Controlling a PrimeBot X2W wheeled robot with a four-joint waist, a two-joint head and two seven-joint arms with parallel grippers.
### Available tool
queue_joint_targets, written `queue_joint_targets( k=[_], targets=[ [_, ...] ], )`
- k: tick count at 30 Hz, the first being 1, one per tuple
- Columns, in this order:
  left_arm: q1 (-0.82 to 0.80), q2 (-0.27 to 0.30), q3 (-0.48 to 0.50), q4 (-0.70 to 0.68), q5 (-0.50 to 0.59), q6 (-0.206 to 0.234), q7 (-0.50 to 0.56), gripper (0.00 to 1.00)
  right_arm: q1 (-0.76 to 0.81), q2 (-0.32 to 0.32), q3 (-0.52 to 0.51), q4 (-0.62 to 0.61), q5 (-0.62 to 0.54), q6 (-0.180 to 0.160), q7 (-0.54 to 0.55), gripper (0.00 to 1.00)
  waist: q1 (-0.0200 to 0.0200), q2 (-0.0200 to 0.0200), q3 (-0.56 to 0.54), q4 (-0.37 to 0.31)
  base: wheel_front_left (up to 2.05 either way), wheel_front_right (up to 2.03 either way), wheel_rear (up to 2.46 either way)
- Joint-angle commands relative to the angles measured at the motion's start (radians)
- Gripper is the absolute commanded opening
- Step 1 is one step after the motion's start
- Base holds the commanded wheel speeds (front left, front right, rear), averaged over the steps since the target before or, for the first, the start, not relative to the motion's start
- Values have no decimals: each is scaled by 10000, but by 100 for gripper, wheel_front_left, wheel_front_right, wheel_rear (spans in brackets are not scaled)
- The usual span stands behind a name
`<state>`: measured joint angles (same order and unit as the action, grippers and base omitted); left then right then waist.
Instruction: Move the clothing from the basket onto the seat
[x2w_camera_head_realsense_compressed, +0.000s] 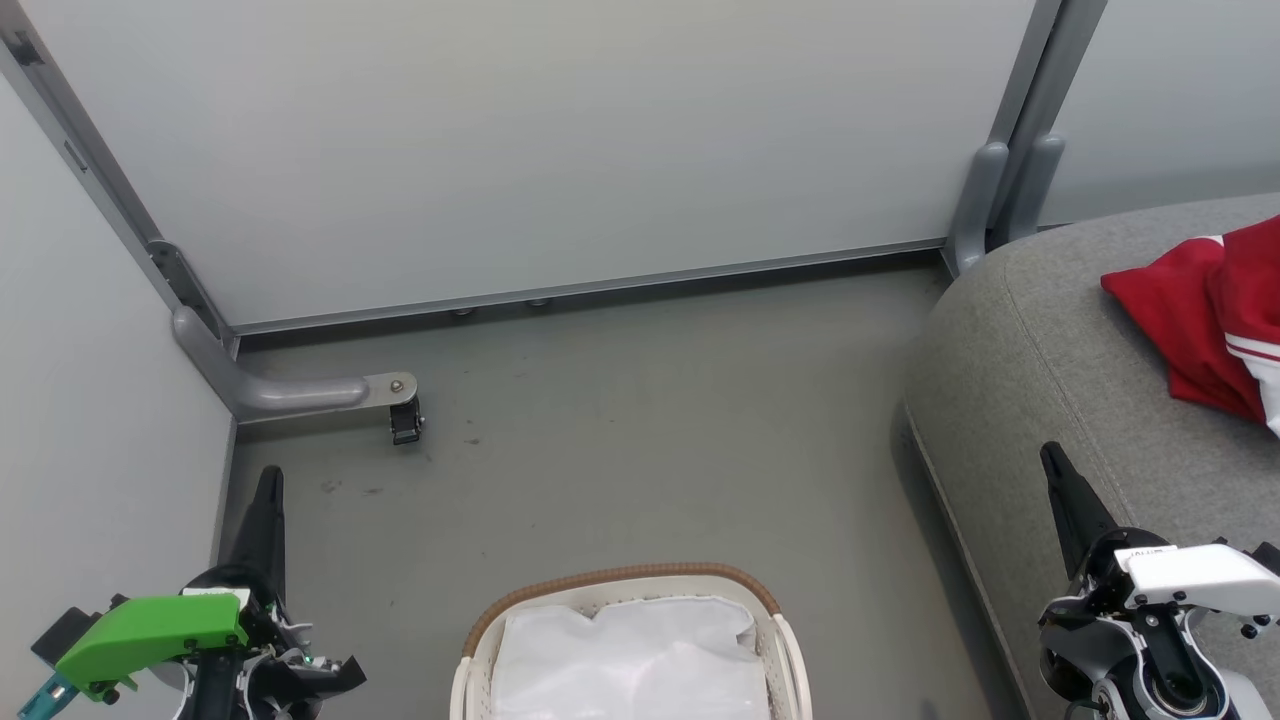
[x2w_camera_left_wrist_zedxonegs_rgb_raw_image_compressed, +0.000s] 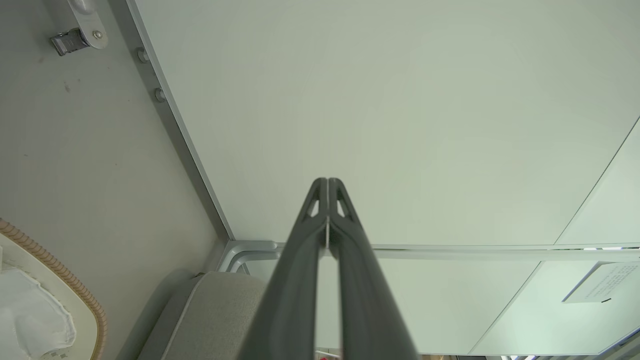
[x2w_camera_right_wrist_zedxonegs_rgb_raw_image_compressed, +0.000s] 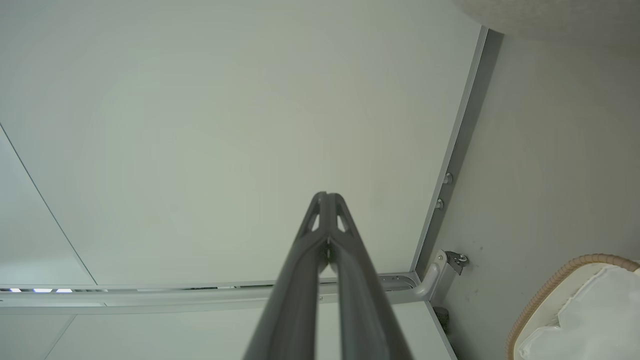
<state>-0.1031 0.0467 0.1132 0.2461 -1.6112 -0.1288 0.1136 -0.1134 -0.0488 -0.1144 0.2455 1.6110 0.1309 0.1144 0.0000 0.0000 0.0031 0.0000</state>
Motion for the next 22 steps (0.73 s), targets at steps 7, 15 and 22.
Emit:
queue_joint_targets(
  k=[7,15,22],
  targets=[
    [-107,66,24,-20,-35,-48,44,0,111,-25,-18,-38,37,-2,30,0,0,0,0,0,0,0,0],
    [-106,66,24,-20,-35,-48,44,0,111,-25,-18,-38,37,-2,29,0,0,0,0,0,0,0,0],
    [-106,66,23,-21,-35,-48,44,0,111,-25,-17,-38,37,-2,29,0,0,0,0,0,0,0,0]
  ],
)
